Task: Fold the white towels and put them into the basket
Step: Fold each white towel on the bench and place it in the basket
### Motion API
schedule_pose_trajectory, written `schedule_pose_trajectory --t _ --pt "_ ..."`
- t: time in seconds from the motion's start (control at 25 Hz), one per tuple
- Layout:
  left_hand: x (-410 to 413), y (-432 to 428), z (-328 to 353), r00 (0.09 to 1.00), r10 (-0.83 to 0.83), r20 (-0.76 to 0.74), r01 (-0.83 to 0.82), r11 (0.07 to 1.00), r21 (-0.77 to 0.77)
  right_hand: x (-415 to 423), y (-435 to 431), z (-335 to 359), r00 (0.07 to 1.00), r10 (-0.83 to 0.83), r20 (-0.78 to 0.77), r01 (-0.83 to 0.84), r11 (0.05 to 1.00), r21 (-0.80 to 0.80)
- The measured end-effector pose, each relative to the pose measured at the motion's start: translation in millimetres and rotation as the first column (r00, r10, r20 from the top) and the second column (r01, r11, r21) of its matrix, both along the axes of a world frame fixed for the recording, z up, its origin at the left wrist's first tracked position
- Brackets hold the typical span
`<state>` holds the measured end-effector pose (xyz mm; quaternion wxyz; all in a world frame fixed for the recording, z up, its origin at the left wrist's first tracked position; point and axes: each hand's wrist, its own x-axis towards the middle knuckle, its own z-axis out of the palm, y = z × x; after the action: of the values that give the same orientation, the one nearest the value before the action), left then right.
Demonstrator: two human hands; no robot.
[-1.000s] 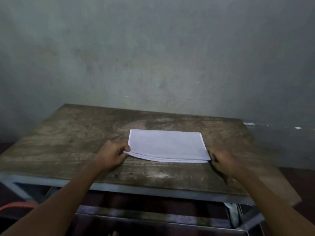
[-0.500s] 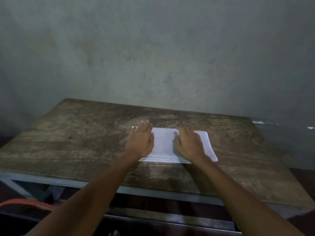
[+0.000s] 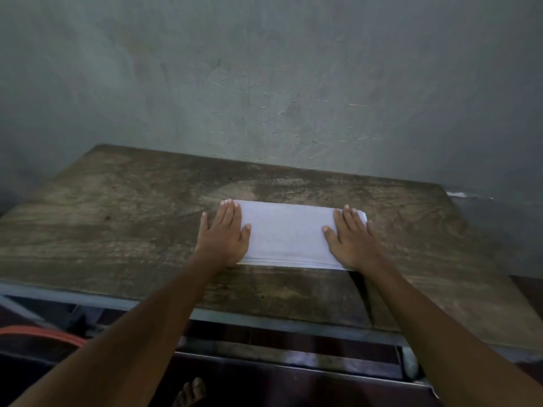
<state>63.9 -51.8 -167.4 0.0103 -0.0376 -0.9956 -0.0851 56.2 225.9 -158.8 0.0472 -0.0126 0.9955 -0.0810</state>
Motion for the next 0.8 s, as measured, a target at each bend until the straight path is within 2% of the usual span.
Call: schedule_pose_trajectory --t 0.2,0.32,0.44,0.52,0.6,0.64,0.72,0.8 --pt "7.9 -36.0 4.2 0.99 0.123 0.075 -0.126 0.991 0.038 4.9 26.9 0.8 0.999 -0.025 0.031 0.026 0.998 -0.064" --pt "5.1 -41.0 3.5 0.989 0.116 0.088 -0.121 0.991 0.055 9.7 43.1 3.9 0.999 -0.019 0.038 0.023 0.993 -0.117" --pt "4.9 -50.1 2.2 0.988 0.143 0.057 -0.146 0.987 0.059 13.7 66.9 5.0 0.998 -0.048 0.036 0.051 0.997 -0.062" --pt "5.3 -61.2 0.4 0.979 0.204 0.019 -0.205 0.977 0.063 14.0 79.9 6.6 0.994 -0.108 -0.032 0.109 0.994 0.023" --pt "2.8 -58.0 11.0 0.953 0.303 -0.006 -0.295 0.933 0.209 9.8 78.9 13.9 0.97 -0.175 -0.169 0.185 0.982 0.047" --pt "-0.1 -47.2 19.9 0.951 0.306 -0.045 -0.284 0.922 0.263 5.7 72.3 20.0 0.952 -0.19 -0.239 0.2 0.98 0.018" --pt "-2.2 -13.8 37.8 0.977 0.132 -0.168 -0.099 0.976 0.195 -0.9 49.1 32.0 0.941 -0.149 -0.302 0.129 0.988 -0.086" --pt "3.0 19.3 41.2 0.976 -0.117 -0.183 0.131 0.989 0.066 -2.2 22.5 33.6 0.963 0.028 -0.269 -0.073 0.985 -0.156"
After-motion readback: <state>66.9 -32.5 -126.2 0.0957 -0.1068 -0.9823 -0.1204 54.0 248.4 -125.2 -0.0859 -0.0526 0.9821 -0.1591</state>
